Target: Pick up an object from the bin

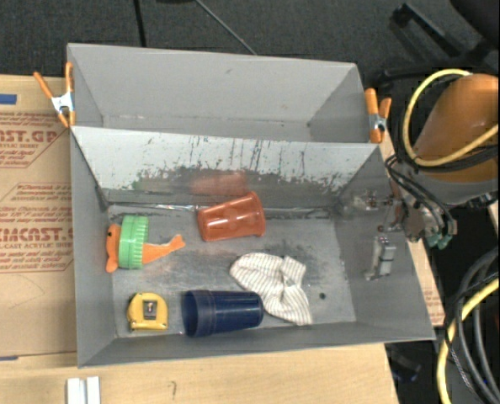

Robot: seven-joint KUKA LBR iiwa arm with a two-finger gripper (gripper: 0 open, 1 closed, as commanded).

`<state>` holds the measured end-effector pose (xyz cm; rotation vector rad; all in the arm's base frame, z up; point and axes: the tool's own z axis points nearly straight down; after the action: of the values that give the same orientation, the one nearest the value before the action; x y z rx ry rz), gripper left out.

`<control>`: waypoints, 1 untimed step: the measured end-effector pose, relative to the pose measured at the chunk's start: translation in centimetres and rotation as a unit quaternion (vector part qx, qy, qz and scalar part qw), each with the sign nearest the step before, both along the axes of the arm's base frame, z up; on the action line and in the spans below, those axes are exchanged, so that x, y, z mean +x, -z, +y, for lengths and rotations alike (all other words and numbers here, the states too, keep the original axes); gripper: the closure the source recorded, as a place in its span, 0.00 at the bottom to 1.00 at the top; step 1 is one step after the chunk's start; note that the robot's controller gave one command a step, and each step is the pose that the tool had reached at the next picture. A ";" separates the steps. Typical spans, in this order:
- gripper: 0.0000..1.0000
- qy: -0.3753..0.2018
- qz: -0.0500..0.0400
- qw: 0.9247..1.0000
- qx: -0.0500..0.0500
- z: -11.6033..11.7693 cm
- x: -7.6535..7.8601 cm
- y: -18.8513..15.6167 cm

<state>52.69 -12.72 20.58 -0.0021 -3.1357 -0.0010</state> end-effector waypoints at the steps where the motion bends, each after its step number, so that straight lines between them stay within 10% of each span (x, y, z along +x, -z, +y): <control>1: 0.00 -0.001 -0.004 1.000 -0.001 0.1 0.2 -0.4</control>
Offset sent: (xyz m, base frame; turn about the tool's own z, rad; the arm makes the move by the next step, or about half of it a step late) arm 0.0172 0.0810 -0.0552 -0.0707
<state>52.86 -12.67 21.03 0.0003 -3.1435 0.0010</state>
